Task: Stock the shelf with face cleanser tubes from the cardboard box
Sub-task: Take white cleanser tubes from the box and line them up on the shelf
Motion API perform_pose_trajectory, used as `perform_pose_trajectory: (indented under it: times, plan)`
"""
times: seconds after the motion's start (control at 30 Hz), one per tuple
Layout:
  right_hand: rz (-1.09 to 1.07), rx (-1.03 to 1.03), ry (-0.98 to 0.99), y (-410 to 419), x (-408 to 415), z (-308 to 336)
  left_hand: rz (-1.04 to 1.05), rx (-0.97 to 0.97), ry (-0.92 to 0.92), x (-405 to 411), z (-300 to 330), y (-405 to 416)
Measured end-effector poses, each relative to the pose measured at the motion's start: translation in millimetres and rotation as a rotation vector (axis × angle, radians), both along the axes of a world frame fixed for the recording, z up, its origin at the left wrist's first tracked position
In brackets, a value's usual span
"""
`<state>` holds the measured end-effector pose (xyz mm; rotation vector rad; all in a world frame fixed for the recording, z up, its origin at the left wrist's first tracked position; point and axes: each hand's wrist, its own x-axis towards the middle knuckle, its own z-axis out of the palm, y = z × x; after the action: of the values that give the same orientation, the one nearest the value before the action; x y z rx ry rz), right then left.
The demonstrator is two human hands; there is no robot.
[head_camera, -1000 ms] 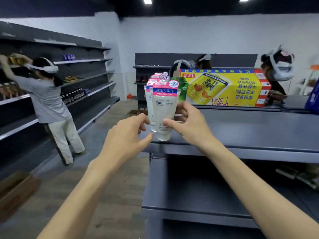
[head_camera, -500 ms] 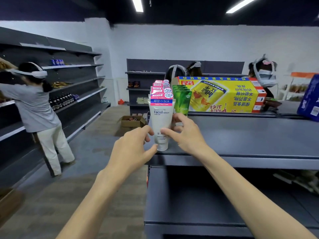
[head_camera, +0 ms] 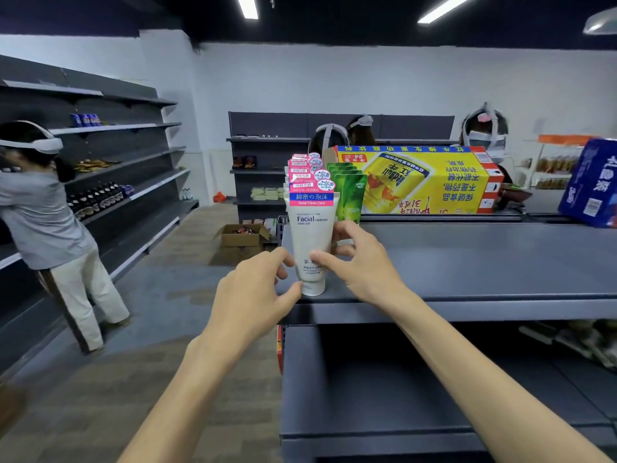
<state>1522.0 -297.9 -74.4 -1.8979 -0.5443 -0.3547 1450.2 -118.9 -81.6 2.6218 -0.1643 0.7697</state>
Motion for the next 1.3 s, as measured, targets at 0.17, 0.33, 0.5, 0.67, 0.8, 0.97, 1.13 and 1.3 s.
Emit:
perform_pose_trajectory:
  times: [0.17,0.33,0.5,0.67,0.8,0.97,1.13,1.3]
  plan:
    - [0.005,0.019,0.015,1,-1,-1,0.011,0.006,0.002,-2,-2,1]
    - [0.009,0.008,0.024,-2,-6,-3,0.033,0.036,-0.003,-9,-1,-3]
    - [0.004,0.020,0.069,-11,-16,-12,0.061,0.051,0.015,-23,2,-11]
    - [-0.004,-0.007,0.085,-35,-30,-9,0.070,0.066,0.041,-34,4,-30]
    - [0.044,-0.079,0.086,-67,-50,-17,0.076,0.045,0.091,-45,-6,-56]
    - [0.067,-0.161,0.105,-113,-73,-37,0.052,0.065,0.150,-55,-25,-101]
    - [0.042,-0.250,0.120,-157,-85,-78,0.057,0.065,0.187,-67,-60,-138]
    - [0.028,-0.603,0.218,-202,-118,-189,0.036,0.138,0.446,-99,-160,-178]
